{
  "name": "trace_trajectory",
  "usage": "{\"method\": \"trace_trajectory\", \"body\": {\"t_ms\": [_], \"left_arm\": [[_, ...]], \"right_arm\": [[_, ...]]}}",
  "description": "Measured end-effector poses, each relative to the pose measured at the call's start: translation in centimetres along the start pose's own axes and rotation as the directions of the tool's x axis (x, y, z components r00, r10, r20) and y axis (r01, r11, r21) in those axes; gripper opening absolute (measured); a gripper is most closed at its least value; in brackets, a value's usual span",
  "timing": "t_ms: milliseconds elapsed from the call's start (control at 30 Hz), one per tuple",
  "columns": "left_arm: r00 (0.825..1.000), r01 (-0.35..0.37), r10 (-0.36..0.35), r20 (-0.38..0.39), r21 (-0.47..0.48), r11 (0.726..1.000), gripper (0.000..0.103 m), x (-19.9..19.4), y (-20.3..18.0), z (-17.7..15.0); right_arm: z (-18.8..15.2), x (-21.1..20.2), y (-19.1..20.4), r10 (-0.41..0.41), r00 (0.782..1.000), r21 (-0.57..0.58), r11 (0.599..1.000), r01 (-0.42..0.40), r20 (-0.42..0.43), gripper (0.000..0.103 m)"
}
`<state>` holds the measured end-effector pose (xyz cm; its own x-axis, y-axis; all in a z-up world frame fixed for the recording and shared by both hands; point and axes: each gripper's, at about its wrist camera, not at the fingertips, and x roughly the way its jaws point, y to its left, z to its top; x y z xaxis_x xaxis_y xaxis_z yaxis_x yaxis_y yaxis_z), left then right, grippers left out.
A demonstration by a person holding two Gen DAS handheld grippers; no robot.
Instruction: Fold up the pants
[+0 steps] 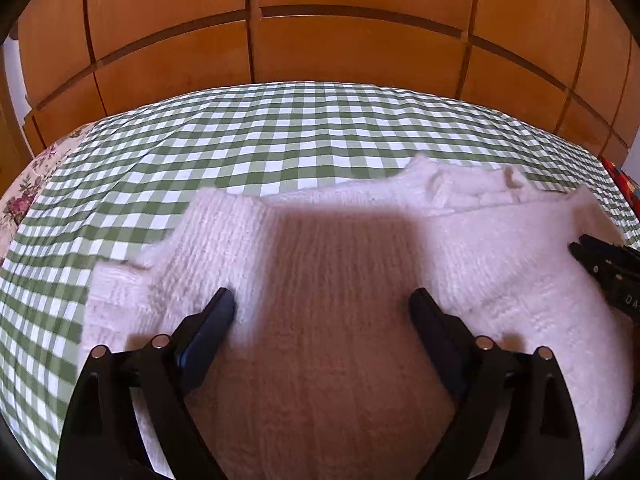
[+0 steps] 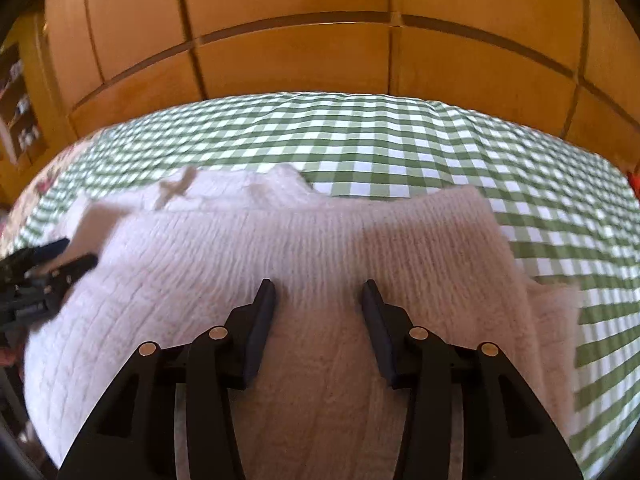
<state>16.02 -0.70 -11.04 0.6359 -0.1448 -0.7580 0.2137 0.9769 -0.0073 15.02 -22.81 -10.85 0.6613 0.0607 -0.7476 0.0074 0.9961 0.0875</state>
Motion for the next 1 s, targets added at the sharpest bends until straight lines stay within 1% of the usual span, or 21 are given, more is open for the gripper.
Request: {"method": "trace_trajectory", "body": {"t_ms": [133,267,333,400,467,533,600,733,867,1000], "left_arm": [[1.0,0.015,-0.015,0.012,-0.002,1.0,0.092,0.2,-0.1,-0.2],[0.999,0.025,-0.025,0.043,-0.01,1.0,0.092,-1.1,0.1,-0.7],[0.998,0.024,-0.023,0.054,-0.021,0.999,0.092,-1.8,0.3,-1.2],[0.997,0.015,-0.013,0.074,-0.035,0.999,0.094,-2.9,0.6,-1.8],[0.997,0.009,-0.005,0.077,-0.048,0.999,0.094,-3.6,1.2,-2.3],[0.996,0.011,-0.005,0.091,-0.064,0.998,0.094,-4.4,1.9,-2.8],[0.995,0.001,0.007,0.1,-0.08,0.997,0.094,-5.1,2.7,-3.4],[0.994,0.02,-0.007,0.112,-0.108,0.994,0.094,-5.9,3.6,-4.0],[0.991,0.003,0.01,0.133,-0.1,0.995,0.094,-7.0,3.9,-4.7],[0.987,-0.002,0.021,0.157,-0.12,0.993,0.095,-8.2,4.6,-5.5]], "right_arm": [[-0.3,0.0,0.2,-0.012,1.0,-0.01,1.0,0.012,0.02,0.044],[-0.3,0.0,-0.1,0.003,1.0,-0.004,1.0,-0.003,0.03,0.048],[-0.3,-0.4,-0.3,0.016,0.999,0.007,1.0,-0.016,0.034,0.051],[-0.3,-1.0,-0.6,0.019,0.999,0.025,0.999,-0.02,0.041,0.06],[-0.4,-2.1,-0.8,-0.001,0.999,0.052,0.999,-0.002,0.047,0.066],[-0.8,-3.5,-0.9,-0.007,0.998,0.088,0.996,0.002,0.062,0.068],[-1.3,-4.7,-1.2,-0.005,0.998,0.126,0.992,-0.003,0.069,0.073],[-2.2,-5.8,-1.7,-0.021,0.999,0.177,0.984,0.013,0.046,0.073],[-2.7,-7.0,-2.1,-0.054,0.998,0.197,0.979,0.046,0.037,0.073],[-3.6,-9.2,-3.3,-0.084,0.995,0.245,0.967,0.067,0.057,0.08]]}}
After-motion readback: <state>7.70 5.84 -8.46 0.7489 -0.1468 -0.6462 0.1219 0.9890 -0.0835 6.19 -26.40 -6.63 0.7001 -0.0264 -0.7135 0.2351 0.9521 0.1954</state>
